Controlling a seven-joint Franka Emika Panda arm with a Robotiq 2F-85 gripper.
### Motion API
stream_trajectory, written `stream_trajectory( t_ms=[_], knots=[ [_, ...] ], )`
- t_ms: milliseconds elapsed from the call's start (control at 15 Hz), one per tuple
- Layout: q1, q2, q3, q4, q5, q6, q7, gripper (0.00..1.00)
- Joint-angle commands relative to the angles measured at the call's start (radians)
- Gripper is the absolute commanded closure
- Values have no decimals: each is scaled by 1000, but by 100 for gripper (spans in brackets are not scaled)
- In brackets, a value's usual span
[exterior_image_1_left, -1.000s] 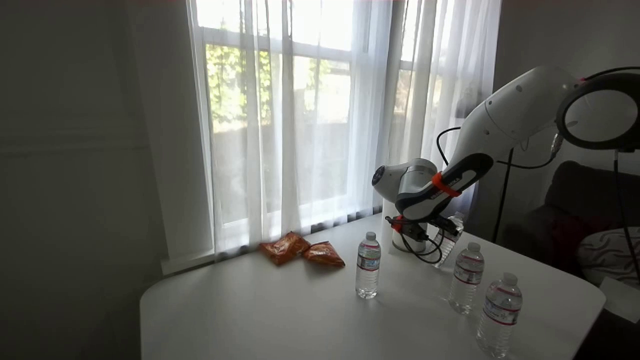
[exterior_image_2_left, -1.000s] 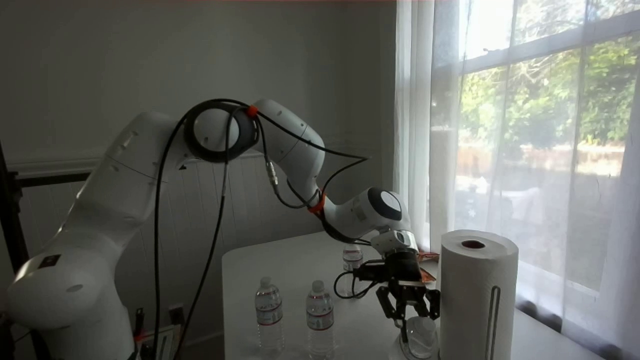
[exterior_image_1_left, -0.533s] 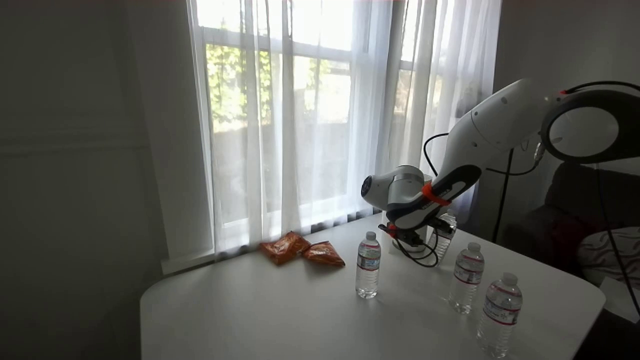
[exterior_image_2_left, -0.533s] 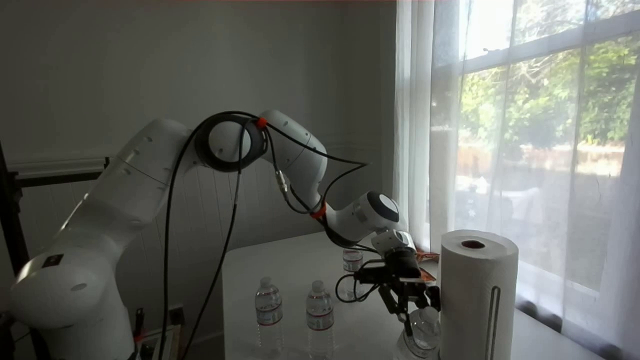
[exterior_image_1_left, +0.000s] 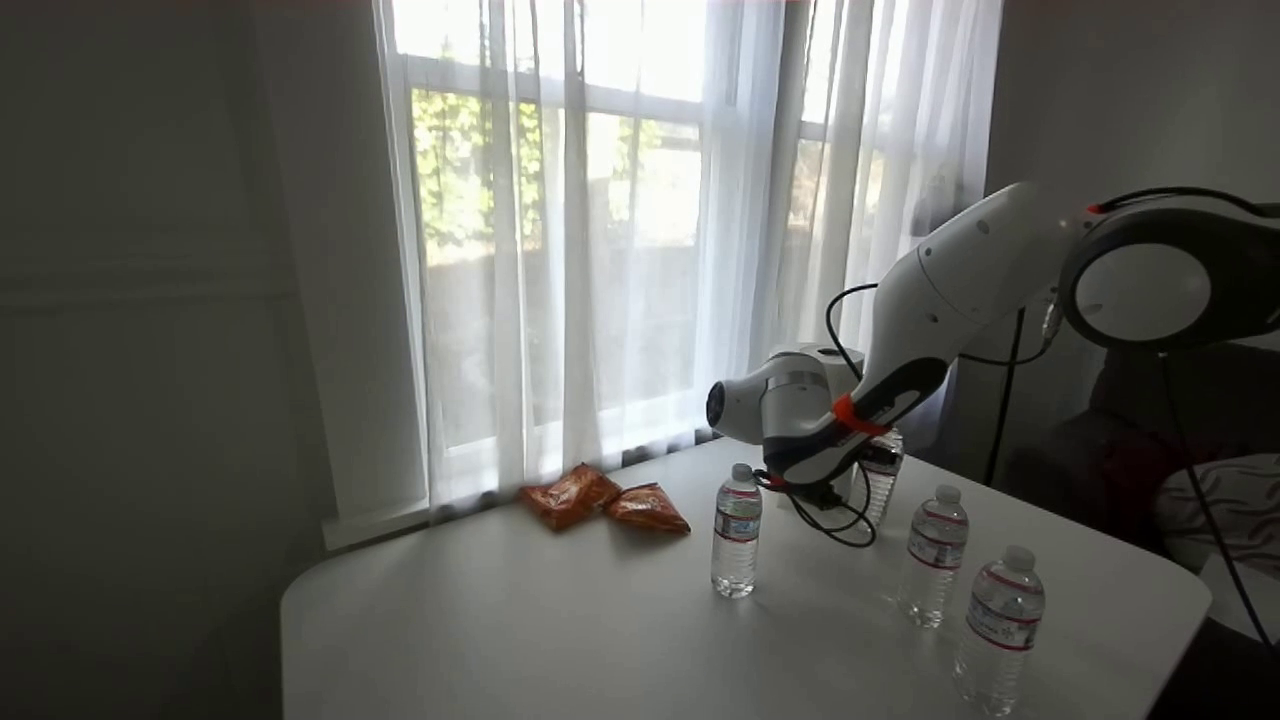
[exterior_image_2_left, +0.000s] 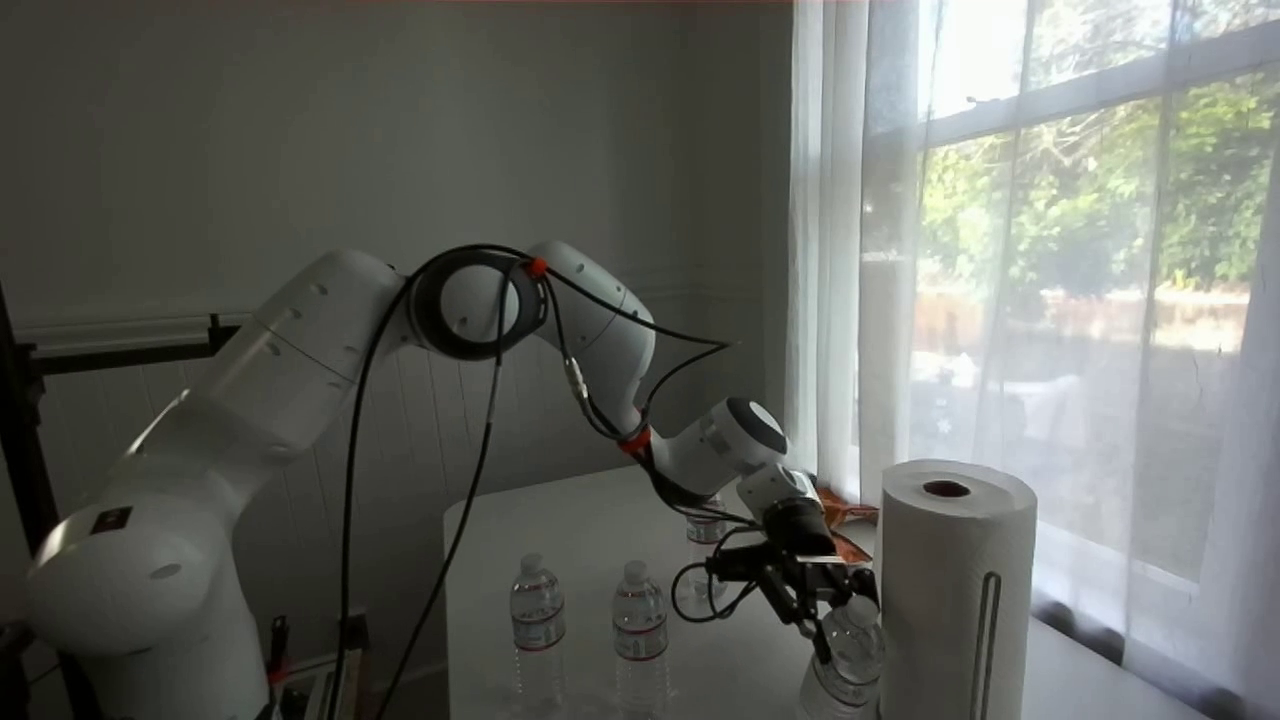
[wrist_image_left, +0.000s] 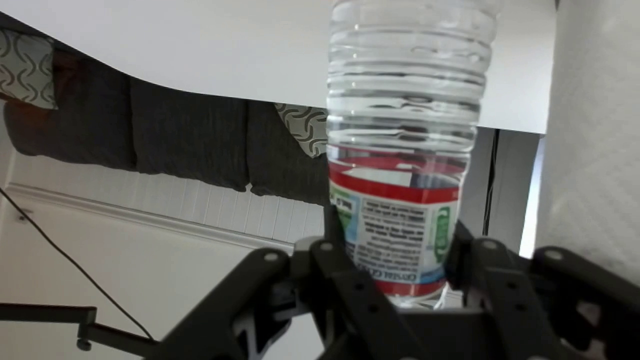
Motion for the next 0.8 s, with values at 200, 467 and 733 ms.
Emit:
stream_trajectory(
  t_ms=[200, 467, 733],
  knots=[
    [18, 39, 27, 34, -82, -84, 117, 79],
    [21, 65, 39, 53, -102, -135, 128, 79],
    [24, 98, 44, 81, -124, -182, 125, 79]
  ],
)
